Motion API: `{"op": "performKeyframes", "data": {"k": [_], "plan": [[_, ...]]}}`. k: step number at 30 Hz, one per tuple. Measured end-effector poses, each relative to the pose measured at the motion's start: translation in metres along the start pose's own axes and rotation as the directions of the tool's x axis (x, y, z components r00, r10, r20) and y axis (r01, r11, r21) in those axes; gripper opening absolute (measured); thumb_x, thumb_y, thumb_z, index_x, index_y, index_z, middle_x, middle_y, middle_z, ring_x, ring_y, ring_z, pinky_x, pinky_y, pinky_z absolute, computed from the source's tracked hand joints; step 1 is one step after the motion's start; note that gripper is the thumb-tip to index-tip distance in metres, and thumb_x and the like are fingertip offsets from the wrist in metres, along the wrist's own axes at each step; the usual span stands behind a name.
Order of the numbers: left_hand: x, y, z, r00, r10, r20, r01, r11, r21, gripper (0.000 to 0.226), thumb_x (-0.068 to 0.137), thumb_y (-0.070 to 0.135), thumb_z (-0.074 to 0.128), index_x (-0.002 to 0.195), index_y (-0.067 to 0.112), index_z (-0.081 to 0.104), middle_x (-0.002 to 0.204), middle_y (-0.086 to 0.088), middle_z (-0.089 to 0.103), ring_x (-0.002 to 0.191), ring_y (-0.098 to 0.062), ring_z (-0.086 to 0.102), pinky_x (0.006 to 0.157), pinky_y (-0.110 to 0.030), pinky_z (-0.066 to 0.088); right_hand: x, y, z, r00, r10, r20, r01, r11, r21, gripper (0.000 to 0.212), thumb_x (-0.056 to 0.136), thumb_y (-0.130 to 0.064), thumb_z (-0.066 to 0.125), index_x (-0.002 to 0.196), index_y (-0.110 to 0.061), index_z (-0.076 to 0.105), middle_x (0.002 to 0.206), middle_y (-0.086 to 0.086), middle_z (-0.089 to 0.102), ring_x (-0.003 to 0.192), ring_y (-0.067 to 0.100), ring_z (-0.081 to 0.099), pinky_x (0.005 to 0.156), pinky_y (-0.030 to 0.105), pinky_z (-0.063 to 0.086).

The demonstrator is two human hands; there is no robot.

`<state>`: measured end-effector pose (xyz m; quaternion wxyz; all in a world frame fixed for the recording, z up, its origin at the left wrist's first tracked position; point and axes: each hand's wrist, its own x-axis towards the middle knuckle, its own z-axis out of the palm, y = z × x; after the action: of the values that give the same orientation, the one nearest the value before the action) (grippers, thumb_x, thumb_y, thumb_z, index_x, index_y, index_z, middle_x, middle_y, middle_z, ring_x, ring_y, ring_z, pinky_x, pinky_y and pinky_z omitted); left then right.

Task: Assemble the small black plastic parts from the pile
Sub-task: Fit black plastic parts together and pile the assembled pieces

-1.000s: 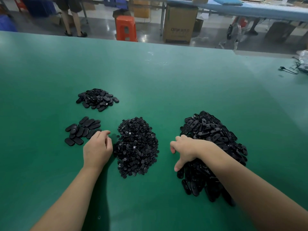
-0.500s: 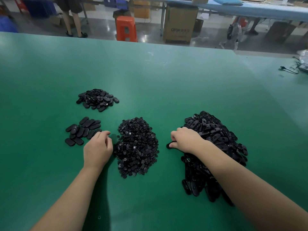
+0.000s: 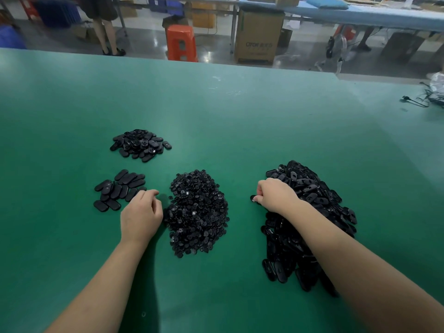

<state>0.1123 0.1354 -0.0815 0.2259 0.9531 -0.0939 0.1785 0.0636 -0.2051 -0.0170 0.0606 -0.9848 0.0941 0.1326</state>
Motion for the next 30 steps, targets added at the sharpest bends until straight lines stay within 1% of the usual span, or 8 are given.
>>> {"op": "performKeyframes", "data": {"k": [5, 7, 10, 14, 17, 20, 26, 30], "plan": [[0.0, 0.001, 0.001, 0.999, 0.033, 0.008, -0.033, 0.999, 0.027, 0.02, 0.087, 0.003, 0.065, 0.105, 0.005, 0.073, 0.086, -0.003, 0.067, 0.07, -0.023, 0.063, 0.051, -0.025, 0.036, 0.002, -0.001, -0.011, 0.997, 0.071, -0.029, -0.054, 0.923, 0.382, 0.017, 0.098, -0.034, 0.061, 0.095, -0.018, 0.057, 0.084, -0.006, 0.067, 0.075, 0.011, 0.062, 0.067, 0.03, 0.046], [0.0, 0.001, 0.001, 0.999, 0.043, 0.011, -0.043, 0.998, 0.034, 0.019, 0.087, 0.003, 0.065, 0.104, 0.005, 0.073, 0.085, -0.003, 0.067, 0.068, -0.023, 0.062, 0.051, -0.025, 0.034, 0.002, -0.007, -0.015, 0.994, 0.107, -0.009, -0.077, 0.763, 0.642, 0.012, 0.099, -0.026, 0.061, 0.099, -0.014, 0.058, 0.08, -0.001, 0.073, 0.059, 0.008, 0.062, 0.057, 0.025, 0.047], [-0.001, 0.002, 0.0, 0.999, 0.038, 0.015, -0.039, 0.999, 0.038, 0.019, 0.086, 0.002, 0.065, 0.103, 0.006, 0.073, 0.084, -0.003, 0.066, 0.067, -0.023, 0.062, 0.051, -0.025, 0.033, 0.001, -0.022, -0.017, 0.989, 0.139, 0.051, -0.106, 0.427, 0.898, 0.012, 0.101, -0.008, 0.056, 0.112, -0.004, 0.056, 0.082, 0.01, 0.071, 0.057, 0.012, 0.059, 0.049, 0.022, 0.048], [0.0, 0.002, 0.0, 0.999, 0.037, 0.029, -0.038, 0.998, 0.043, 0.019, 0.087, 0.003, 0.065, 0.104, 0.006, 0.074, 0.085, -0.003, 0.067, 0.065, -0.022, 0.061, 0.05, -0.024, 0.032, -0.004, -0.047, -0.008, 0.983, 0.124, 0.135, -0.16, 0.215, 0.963, 0.021, 0.102, 0.007, 0.045, 0.116, -0.006, 0.053, 0.093, 0.014, 0.067, 0.066, 0.013, 0.061, 0.057, 0.019, 0.055], [0.0, 0.002, 0.0, 0.999, 0.035, 0.032, -0.036, 0.999, 0.041, 0.019, 0.087, 0.003, 0.065, 0.104, 0.006, 0.073, 0.084, -0.003, 0.067, 0.065, -0.022, 0.06, 0.051, -0.025, 0.032, -0.008, -0.067, 0.005, 0.977, 0.125, 0.174, -0.185, 0.084, 0.979, 0.016, 0.102, 0.004, 0.048, 0.114, -0.005, 0.054, 0.098, 0.017, 0.07, 0.07, 0.016, 0.068, 0.069, 0.026, 0.062], [0.0, 0.002, -0.001, 0.999, 0.033, 0.03, -0.034, 0.999, 0.037, 0.019, 0.086, 0.003, 0.065, 0.103, 0.006, 0.074, 0.084, -0.004, 0.067, 0.066, -0.023, 0.061, 0.052, -0.025, 0.033, -0.011, -0.077, 0.017, 0.975, 0.136, 0.177, -0.174, -0.036, 0.984, 0.012, 0.103, -0.006, 0.053, 0.114, -0.004, 0.056, 0.096, 0.016, 0.073, 0.072, 0.017, 0.072, 0.07, 0.029, 0.062], [0.0, 0.003, -0.001, 0.999, 0.02, 0.035, -0.021, 0.999, 0.031, 0.019, 0.087, 0.003, 0.065, 0.103, 0.006, 0.074, 0.085, -0.004, 0.067, 0.066, -0.023, 0.061, 0.052, -0.025, 0.034, -0.014, -0.076, 0.021, 0.975, 0.193, 0.11, -0.115, 0.019, 0.993, 0.01, 0.099, -0.013, 0.061, 0.109, -0.012, 0.064, 0.063, 0.0, 0.066, 0.049, 0.009, 0.054, 0.048, 0.022, 0.047], [0.0, 0.003, -0.001, 0.999, 0.015, 0.033, -0.016, 1.0, 0.022, 0.018, 0.087, 0.003, 0.065, 0.103, 0.006, 0.073, 0.083, -0.004, 0.066, 0.066, -0.024, 0.061, 0.052, -0.025, 0.034, -0.014, -0.075, 0.017, 0.98, 0.18, 0.085, -0.055, -0.169, 0.984, 0.013, 0.101, 0.0, 0.05, 0.11, -0.002, 0.059, 0.088, 0.015, 0.077, 0.075, 0.023, 0.075, 0.065, 0.029, 0.06]]}}
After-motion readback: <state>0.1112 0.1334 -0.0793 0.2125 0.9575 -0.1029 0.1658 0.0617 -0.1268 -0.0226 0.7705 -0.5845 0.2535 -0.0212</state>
